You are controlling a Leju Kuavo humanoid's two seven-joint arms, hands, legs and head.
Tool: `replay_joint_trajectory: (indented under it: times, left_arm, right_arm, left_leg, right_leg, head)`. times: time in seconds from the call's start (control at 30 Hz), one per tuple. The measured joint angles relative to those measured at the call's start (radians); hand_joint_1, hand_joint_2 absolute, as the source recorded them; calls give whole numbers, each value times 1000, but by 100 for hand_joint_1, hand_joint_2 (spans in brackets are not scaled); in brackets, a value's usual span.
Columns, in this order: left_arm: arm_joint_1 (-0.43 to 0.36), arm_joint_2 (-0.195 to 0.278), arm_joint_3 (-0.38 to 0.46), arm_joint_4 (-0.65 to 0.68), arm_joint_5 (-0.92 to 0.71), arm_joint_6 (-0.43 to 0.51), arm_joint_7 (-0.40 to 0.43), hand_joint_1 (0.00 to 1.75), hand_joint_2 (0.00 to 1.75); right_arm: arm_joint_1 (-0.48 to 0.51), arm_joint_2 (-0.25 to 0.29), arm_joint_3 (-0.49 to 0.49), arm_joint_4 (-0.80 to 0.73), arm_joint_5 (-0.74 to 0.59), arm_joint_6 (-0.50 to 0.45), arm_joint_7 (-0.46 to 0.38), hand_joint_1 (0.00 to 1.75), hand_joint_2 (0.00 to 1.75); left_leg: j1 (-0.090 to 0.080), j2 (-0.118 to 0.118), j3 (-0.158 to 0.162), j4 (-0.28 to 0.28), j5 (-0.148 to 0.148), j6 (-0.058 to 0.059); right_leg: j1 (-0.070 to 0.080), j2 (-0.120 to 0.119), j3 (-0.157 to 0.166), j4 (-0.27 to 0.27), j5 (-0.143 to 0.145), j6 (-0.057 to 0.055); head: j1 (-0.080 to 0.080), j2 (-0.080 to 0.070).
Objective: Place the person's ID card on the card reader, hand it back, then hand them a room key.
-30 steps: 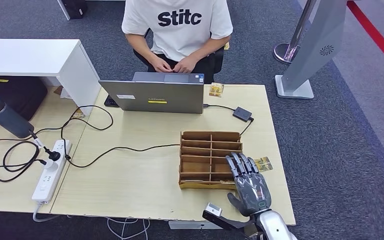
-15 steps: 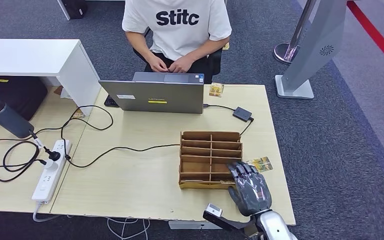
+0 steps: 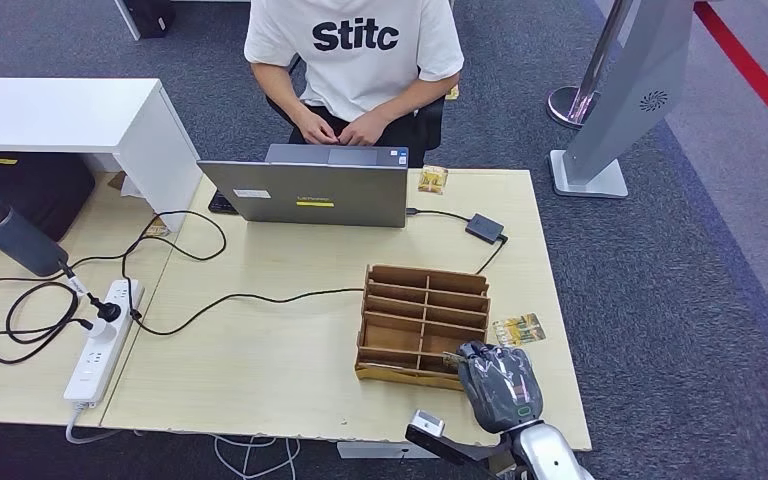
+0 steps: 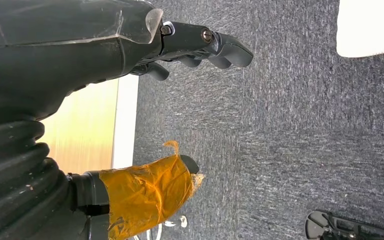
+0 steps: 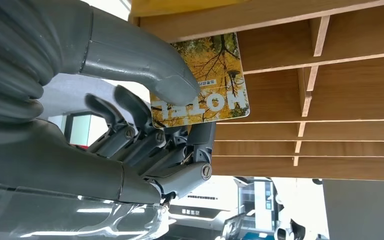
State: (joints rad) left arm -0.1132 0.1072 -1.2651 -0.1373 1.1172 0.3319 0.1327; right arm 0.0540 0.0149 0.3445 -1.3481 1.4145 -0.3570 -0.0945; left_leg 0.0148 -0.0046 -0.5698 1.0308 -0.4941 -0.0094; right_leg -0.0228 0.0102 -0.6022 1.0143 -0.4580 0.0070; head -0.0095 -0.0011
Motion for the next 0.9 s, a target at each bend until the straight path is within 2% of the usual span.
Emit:
replay_joint_trajectory:
  times: [0.33, 0.6, 0.73, 0.9]
  left_arm:
    - [-1, 0, -14, 0, 7, -3, 0, 0, 175]
    - [-7, 0, -44, 0, 8, -12, -6, 0, 175]
    - [-13, 0, -62, 0, 6, -18, -9, 0, 175]
    - [-19, 1, -88, 0, -5, -28, -10, 0, 175]
  right_arm:
    - [-12, 0, 0, -33, 4, -6, -5, 175, 175]
    - [-88, 0, 4, -142, -21, -7, -24, 175, 175]
    - [-165, 2, 19, -190, -72, 42, -44, 175, 175]
    - [-306, 21, 58, -196, -206, 175, -68, 175, 175]
  left_leg:
    - [0, 0, 0, 0, 0, 0]
    - [0, 0, 0, 0, 1, 0]
    - [0, 0, 0, 0, 1, 0]
    - [0, 1, 1, 0, 2, -1]
  right_leg:
    - [0, 0, 0, 0, 0, 0]
    - [0, 0, 0, 0, 1, 0]
    - [0, 0, 1, 1, 1, 0]
    - [0, 1, 1, 1, 1, -1]
  head:
    - [0, 0]
    - [0, 0]
    - [0, 0]
    - [0, 0]
